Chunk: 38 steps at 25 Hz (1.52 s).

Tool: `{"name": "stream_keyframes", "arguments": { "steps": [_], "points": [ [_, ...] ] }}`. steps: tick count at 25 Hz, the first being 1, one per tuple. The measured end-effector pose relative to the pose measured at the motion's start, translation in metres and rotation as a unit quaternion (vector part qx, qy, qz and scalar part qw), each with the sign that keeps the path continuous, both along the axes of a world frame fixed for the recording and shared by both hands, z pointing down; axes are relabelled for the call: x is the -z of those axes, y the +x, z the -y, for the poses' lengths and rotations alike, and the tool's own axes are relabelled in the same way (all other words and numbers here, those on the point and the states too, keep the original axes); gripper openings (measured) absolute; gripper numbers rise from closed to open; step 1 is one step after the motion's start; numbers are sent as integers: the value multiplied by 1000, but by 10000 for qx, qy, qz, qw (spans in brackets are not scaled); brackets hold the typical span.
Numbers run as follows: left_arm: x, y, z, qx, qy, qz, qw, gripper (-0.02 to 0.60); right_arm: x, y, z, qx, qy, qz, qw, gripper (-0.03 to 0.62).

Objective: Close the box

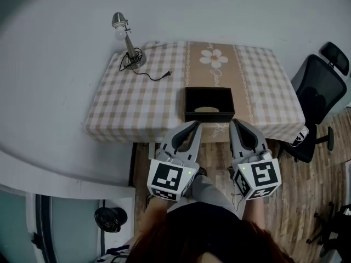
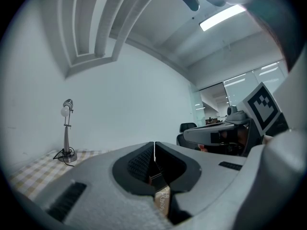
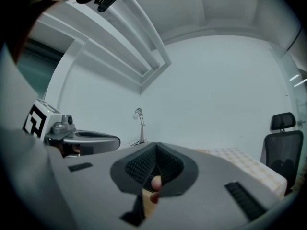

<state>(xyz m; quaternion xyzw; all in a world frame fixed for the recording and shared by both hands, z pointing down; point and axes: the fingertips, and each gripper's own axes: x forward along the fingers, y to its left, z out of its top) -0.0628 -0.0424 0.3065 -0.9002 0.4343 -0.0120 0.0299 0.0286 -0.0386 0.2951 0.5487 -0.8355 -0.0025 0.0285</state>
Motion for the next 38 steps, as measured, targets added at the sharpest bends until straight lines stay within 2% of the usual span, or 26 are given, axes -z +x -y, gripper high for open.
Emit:
{"name": "stream_keyframes", "arguments": {
  "steps": [38],
  "points": [
    [-13, 0, 135, 341, -264, 167, 9989, 29, -19, 27, 135, 158, -337, 33, 9993, 17]
  ]
}}
